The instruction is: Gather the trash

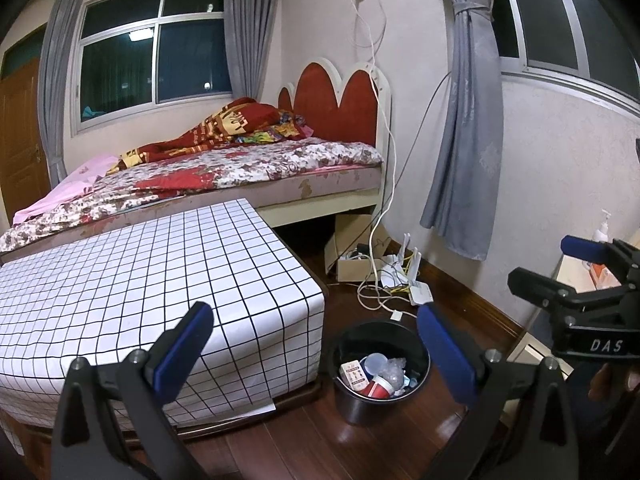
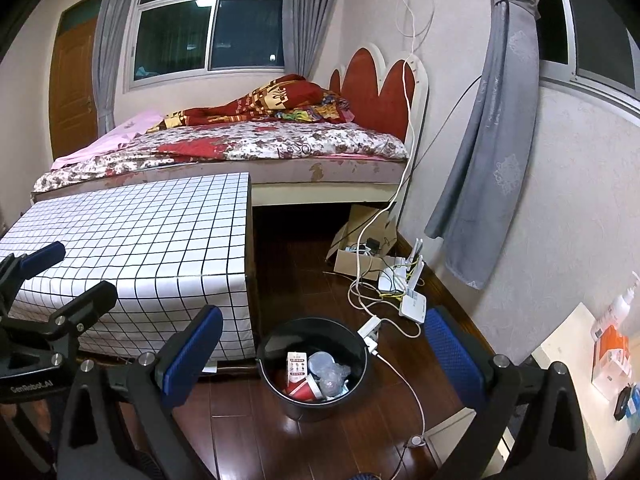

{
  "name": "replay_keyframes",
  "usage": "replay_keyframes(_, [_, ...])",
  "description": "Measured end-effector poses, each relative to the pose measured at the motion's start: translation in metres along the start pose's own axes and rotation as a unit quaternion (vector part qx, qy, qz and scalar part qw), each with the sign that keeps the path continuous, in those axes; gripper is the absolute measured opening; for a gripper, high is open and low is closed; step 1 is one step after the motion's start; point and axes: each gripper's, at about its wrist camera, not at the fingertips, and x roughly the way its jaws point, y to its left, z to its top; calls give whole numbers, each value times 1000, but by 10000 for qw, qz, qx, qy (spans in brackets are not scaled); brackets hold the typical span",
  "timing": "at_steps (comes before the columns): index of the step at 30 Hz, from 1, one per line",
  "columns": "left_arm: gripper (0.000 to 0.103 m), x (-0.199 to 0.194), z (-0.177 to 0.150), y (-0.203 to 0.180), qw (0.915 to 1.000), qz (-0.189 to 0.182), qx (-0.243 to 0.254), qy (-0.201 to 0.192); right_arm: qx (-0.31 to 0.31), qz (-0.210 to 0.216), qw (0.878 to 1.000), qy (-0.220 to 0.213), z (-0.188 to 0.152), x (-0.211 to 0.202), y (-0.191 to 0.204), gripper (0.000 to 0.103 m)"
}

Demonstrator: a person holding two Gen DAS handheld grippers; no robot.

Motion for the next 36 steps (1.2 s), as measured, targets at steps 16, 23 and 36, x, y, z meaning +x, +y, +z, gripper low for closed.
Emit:
replay_keyframes(16, [102,0,-1,-2,10000,-35,-1,-4,22,-21,10000,25,-1,0,-2,102])
replay_keyframes(23, [102,0,-2,-2,10000,-74,3,10,25,-17,10000,25,-1,0,-2,102])
replay_keyframes(36, [102,-1,-2,-3,10000,-65,68,-28,22,-8,10000,26,-1,0,-2,102])
